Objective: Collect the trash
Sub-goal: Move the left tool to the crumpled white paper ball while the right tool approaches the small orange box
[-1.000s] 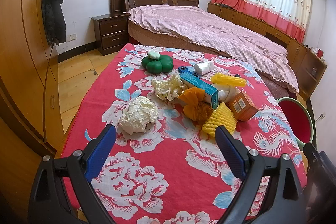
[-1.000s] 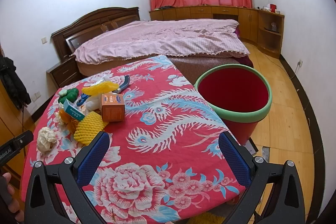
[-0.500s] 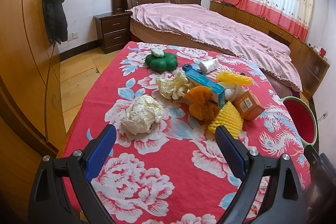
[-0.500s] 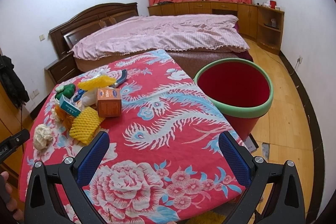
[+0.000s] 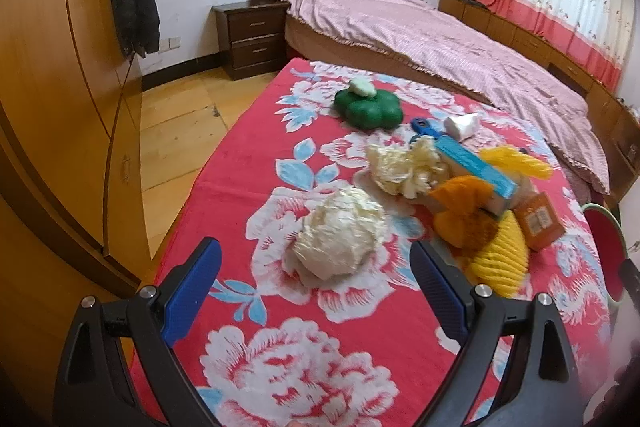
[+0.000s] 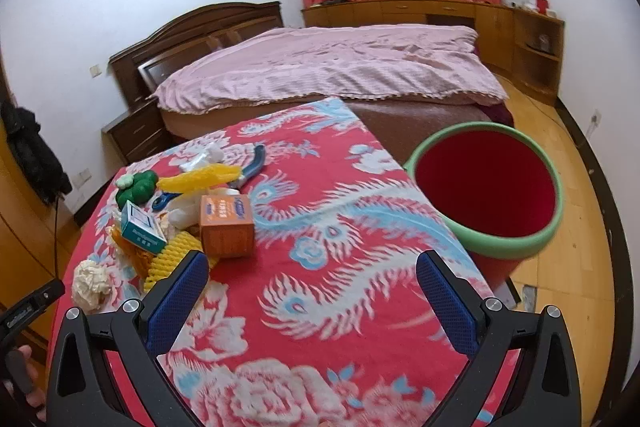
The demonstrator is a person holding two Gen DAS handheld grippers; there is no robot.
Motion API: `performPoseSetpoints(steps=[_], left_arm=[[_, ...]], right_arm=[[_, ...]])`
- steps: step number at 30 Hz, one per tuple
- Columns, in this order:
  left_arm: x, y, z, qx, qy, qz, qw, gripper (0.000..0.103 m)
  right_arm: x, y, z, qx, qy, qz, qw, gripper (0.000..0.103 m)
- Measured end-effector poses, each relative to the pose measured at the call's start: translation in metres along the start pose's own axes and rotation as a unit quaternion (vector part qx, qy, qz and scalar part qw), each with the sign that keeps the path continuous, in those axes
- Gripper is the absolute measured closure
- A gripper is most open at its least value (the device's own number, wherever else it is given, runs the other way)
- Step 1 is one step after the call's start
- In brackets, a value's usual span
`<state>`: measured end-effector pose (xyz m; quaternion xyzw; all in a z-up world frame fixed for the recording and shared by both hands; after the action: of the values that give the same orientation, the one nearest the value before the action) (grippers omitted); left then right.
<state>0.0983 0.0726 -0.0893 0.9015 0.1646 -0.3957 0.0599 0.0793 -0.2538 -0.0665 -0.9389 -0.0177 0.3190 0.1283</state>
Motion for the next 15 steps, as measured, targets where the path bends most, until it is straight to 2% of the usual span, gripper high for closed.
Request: performPoseSetpoints(steps=[8, 15], left_arm=[[0.026, 0.007, 0.001, 0.006, -0.026, 0.011, 0.9996, 0.015], [0.041, 0.015, 0.001, 0.006, -0.041, 0.025, 0.9988, 0.023]], right_arm=[[0.044, -0.020, -0.002, -0.053, -0.025, -0.004, 0.998, 0.000], [0.076, -0.036, -0.002, -0.042, -0.057, -0.046, 0.996, 0.000]])
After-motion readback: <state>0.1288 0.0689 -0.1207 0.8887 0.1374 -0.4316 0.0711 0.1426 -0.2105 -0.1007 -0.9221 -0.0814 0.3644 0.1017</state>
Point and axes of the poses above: each gripper's, at about its wrist camera, not at the fingertips, and x roughly the way its jaws point, y to its right, z to its underside, the point moved 8 cm from there along x, roughly the way its jaws point, and after that the axes turned 8 degrees about -z, right-handed, at the moved point
